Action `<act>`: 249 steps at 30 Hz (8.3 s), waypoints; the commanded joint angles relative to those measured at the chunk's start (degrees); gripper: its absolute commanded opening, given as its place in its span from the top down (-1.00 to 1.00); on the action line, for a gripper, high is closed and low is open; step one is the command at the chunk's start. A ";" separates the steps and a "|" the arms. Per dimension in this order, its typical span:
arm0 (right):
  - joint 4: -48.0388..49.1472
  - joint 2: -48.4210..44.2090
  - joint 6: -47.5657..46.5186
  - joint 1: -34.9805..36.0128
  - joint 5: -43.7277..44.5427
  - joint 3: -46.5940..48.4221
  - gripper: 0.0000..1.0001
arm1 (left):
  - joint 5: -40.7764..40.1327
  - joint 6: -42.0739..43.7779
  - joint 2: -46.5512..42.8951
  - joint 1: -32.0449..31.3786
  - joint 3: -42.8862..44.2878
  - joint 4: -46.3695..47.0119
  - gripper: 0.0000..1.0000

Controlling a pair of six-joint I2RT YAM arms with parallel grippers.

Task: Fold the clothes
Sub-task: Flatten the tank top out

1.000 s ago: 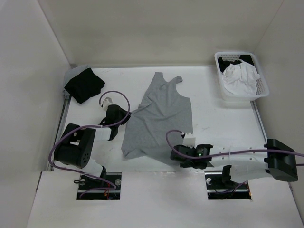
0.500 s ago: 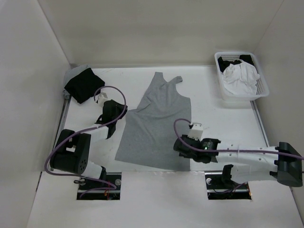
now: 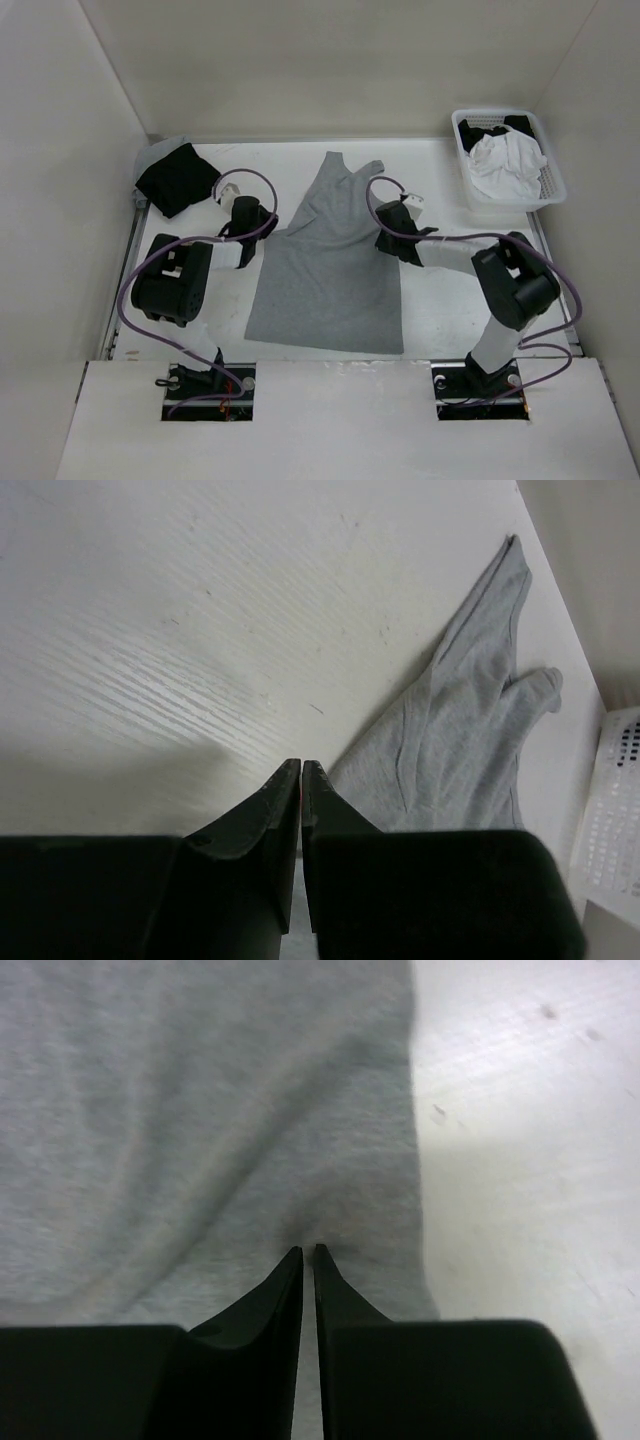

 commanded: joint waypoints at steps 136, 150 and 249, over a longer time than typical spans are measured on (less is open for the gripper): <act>-6.50 -55.13 3.88 14.39 -1.53 -29.40 0.35 | -22.45 -26.17 -57.35 -40.10 -15.88 -72.34 0.99; -39.56 -48.28 20.93 18.34 4.02 -21.68 0.17 | -27.40 -8.14 -70.45 -39.13 -22.19 -50.46 1.00; -13.79 -19.30 -38.51 13.91 15.94 49.50 1.00 | -10.27 13.93 -27.95 1.19 34.48 -28.21 0.97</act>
